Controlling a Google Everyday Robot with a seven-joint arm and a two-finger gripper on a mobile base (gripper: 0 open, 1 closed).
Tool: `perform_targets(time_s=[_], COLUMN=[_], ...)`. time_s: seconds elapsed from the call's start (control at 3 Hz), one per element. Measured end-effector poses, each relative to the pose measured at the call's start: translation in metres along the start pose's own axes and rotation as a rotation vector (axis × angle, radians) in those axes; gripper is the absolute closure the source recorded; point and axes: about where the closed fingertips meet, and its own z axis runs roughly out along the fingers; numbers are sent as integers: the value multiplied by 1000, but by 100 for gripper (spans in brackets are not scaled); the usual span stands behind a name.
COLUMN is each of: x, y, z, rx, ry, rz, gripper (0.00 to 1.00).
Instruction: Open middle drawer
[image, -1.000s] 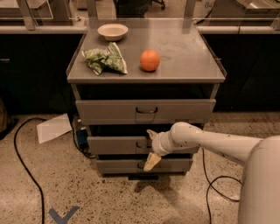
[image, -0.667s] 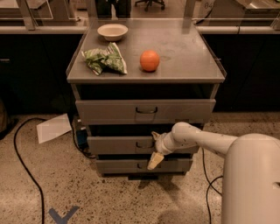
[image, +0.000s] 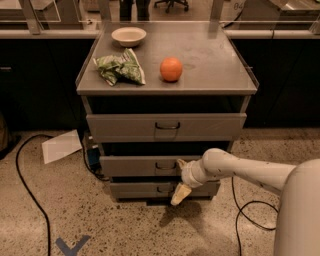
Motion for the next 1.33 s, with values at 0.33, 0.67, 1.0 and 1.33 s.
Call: perform_targets(time_s=[0.33, 0.67, 1.0, 1.33], x=[0, -5, -9, -3], y=[0, -20, -36, -45], z=[0, 3, 15, 34], rx=[0, 30, 32, -11], ry=[0, 1, -1, 16], rz=[0, -48, -91, -71], gripper=[0, 0, 0, 0])
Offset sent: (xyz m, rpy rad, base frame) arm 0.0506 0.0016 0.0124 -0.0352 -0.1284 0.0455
